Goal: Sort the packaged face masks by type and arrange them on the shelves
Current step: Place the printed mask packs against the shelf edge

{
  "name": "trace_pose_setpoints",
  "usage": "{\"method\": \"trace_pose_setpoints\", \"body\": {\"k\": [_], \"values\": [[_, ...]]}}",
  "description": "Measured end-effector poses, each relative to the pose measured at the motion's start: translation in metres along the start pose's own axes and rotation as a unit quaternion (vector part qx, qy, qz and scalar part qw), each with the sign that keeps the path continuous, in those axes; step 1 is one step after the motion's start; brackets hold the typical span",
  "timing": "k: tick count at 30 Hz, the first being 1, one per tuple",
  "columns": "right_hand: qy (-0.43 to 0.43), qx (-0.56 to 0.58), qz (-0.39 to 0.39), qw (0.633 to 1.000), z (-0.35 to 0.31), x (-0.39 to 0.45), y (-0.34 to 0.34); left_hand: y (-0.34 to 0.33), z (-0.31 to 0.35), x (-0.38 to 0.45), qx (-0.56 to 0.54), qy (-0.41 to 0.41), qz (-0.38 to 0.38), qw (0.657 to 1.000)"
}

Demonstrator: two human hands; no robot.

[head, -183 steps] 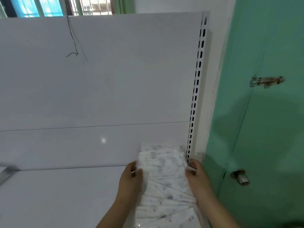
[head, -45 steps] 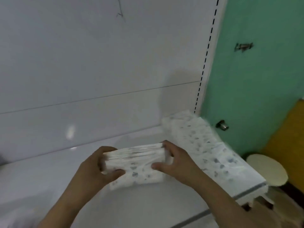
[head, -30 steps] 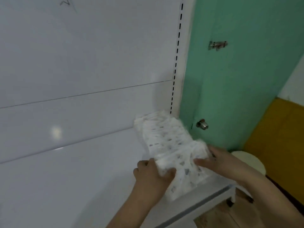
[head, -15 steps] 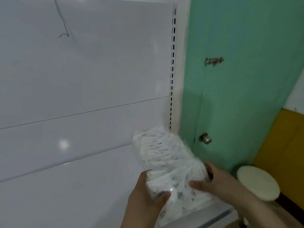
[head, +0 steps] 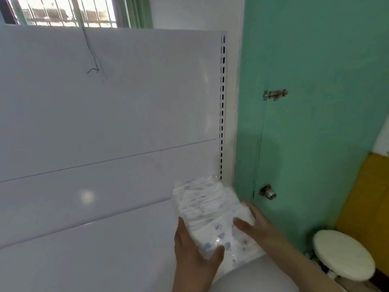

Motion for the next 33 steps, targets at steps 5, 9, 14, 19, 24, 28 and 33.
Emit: {"method": "trace_pose_setpoints", "body": {"k": [5, 9, 14, 19, 24, 28, 33], "values": [[0.153, -0.441, 0.015, 0.884, -0.023, -0.003, 0.0, 0.007, 0.002, -0.001, 0.028, -0.002, 0.0, 1.0], [0.273, -0.592, -0.061, 0.756, -0.032, -0.033, -0.031, 0.01, 0.012, -0.011, 0.289, -0.194, 0.06, 0.935], [0.264, -0.626, -0.094, 0.728, -0.019, -0.048, -0.04, -0.006, 0.005, -0.033, 0.428, -0.311, 0.014, 0.849], [0.27, -0.616, -0.156, 0.724, -0.011, -0.07, -0.039, -0.001, 0.002, -0.052, 0.404, -0.331, 0.005, 0.853], [0.273, -0.564, -0.08, 0.775, -0.026, -0.055, -0.028, 0.017, 0.02, -0.037, 0.294, -0.318, 0.026, 0.901], [0.248, -0.588, -0.09, 0.765, -0.02, -0.031, -0.043, 0.002, 0.017, 0.002, 0.361, -0.204, -0.045, 0.909], [0.246, -0.568, -0.149, 0.772, -0.004, -0.038, -0.045, -0.009, -0.006, -0.009, 0.404, -0.18, -0.095, 0.892]]}}
Point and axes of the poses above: each hand's wrist, its own x-axis towards the middle knuckle, its own y-axis out of the back of the hand, z = x × y, the point moved 9 cm from there along x, towards the middle knuckle, and after that the axes turned 8 degrees about y, right-handed, at the moved point
